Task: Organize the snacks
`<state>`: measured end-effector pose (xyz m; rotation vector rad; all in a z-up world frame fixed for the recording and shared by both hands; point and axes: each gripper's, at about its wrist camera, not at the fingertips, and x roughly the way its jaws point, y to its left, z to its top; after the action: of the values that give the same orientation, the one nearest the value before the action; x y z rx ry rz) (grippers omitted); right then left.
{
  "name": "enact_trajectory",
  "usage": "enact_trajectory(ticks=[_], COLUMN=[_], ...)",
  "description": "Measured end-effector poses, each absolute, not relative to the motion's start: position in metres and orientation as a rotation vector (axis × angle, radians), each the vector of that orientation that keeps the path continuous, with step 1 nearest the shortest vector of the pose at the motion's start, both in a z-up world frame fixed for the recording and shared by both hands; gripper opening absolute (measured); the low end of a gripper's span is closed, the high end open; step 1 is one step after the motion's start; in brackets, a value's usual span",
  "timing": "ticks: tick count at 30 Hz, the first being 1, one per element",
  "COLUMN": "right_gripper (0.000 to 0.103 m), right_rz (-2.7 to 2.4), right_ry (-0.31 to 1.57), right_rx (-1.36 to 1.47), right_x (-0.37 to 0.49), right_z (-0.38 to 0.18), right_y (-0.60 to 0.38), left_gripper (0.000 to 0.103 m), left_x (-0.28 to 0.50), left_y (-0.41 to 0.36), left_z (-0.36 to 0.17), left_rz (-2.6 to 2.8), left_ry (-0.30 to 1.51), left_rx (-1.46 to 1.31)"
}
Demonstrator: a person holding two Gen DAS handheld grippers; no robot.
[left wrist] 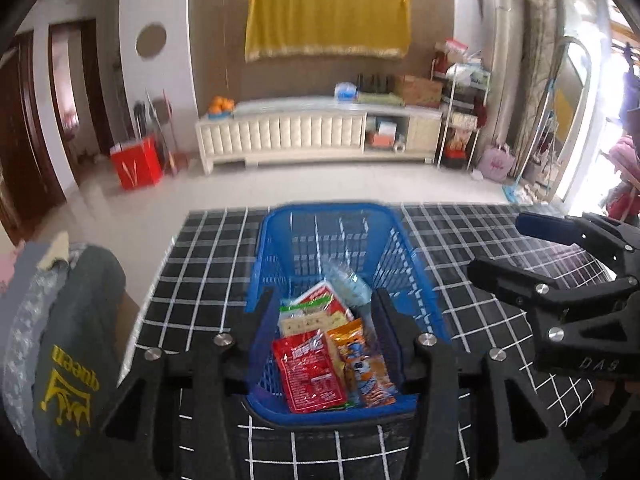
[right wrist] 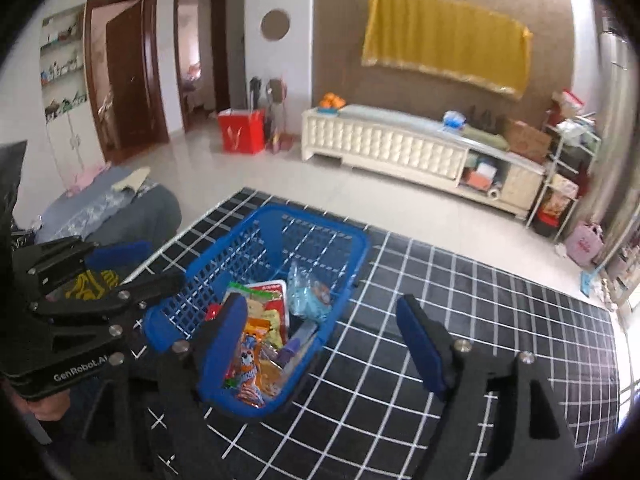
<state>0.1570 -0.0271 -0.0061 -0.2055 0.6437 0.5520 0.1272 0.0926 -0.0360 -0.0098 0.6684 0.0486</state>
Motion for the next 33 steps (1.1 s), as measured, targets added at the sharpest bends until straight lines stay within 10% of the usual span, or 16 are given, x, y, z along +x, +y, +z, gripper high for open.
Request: enact_trajectory(ticks=[4, 8, 22, 33], right_gripper=[0.089, 0.095, 0.103, 0.103], right_rz=[0.492, 0.445, 0.335, 0.316], right_ry=[0.598, 0.578, 0.477, 0.45], right_rx=[-0.172, -0.152, -0.098, -0.07], right_x=[0.132, 0.107, 0.018, -0.021], right_z=[0.01, 0.019, 0.035, 0.035], right_y=[-0.051, -0.074, -0.125, -0.136], left_gripper=[0.047, 0.077, 0.103, 0.103], left_x=[0.098, 0.068, -0.006, -0.038], left_y=[0.081, 0.07, 0.033, 0.028], left_z=[-0.016, 0.003, 0.015, 0.014], left_rz=[0.042, -0.002, -0.061, -0.05], left_ry=[0.575, 0.497, 0.411, 0.396], left_rx=[-0.017, -0.049, -0.033, -0.026])
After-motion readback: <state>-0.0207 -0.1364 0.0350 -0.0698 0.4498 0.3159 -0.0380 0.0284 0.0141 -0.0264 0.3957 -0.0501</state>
